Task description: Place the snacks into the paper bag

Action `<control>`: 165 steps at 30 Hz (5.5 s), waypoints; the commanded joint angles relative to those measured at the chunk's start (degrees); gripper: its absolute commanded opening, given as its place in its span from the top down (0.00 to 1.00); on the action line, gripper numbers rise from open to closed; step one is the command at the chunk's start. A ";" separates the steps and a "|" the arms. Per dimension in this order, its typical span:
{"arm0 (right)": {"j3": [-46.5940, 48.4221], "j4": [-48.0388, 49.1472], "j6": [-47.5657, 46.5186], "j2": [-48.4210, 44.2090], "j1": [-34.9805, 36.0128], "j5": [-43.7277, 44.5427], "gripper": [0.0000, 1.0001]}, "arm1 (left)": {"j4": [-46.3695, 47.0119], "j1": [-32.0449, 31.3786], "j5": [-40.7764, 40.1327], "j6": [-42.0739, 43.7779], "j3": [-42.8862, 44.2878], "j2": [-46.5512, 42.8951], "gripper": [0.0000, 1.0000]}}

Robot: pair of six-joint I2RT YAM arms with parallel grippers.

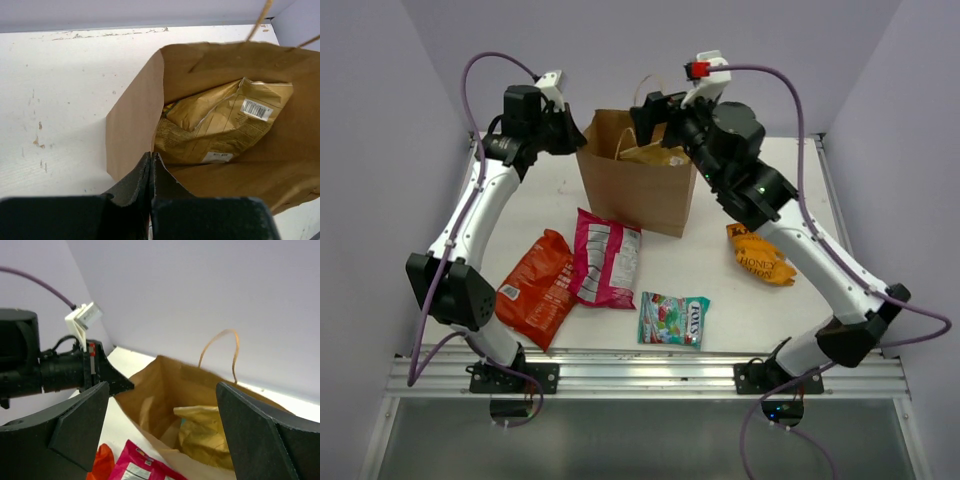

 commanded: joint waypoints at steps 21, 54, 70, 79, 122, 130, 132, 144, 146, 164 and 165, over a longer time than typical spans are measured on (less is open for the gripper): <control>-48.80 -7.72 13.45 -11.63 -8.98 22.16 0.06 | 6.73 -0.32 -1.00 -1.54 -6.64 -7.76 1.00; -42.05 -16.43 6.97 -9.56 -18.83 27.87 1.00 | 6.66 -0.32 -1.18 -1.19 -6.47 -6.62 1.00; 2.59 3.58 -0.17 -5.82 -18.74 -3.40 1.00 | 9.55 -0.32 -3.12 -4.17 -9.19 -8.20 1.00; 14.47 8.36 6.34 6.13 -12.52 -9.66 1.00 | 10.35 -0.41 -3.03 -5.23 -9.37 -7.59 1.00; 7.54 3.27 5.46 20.38 0.94 8.19 0.88 | 9.55 -0.41 -1.18 -3.82 -8.84 -6.89 1.00; 9.45 4.32 -2.78 13.45 3.75 8.62 0.26 | 9.64 -0.41 -1.09 -3.74 -8.41 -6.62 1.00; 10.61 2.91 -6.39 11.07 4.54 10.29 0.24 | 9.56 -0.41 -1.10 -3.65 -8.32 -6.62 1.00; -7.30 -0.52 -6.32 -8.44 6.65 13.46 0.25 | 9.91 -0.41 -0.57 -4.35 -8.14 -6.19 1.00; -14.94 0.53 -2.21 -9.06 6.92 10.57 0.25 | 10.17 -0.41 -0.22 -4.44 -8.05 -6.18 1.00; -30.96 19.16 15.39 11.93 13.07 -7.90 0.24 | 9.64 -0.41 -1.01 -4.09 -8.32 -6.10 1.00; -30.35 19.25 15.48 12.72 13.86 -7.99 0.24 | 9.64 -0.41 -0.83 -3.91 -8.32 -6.01 1.00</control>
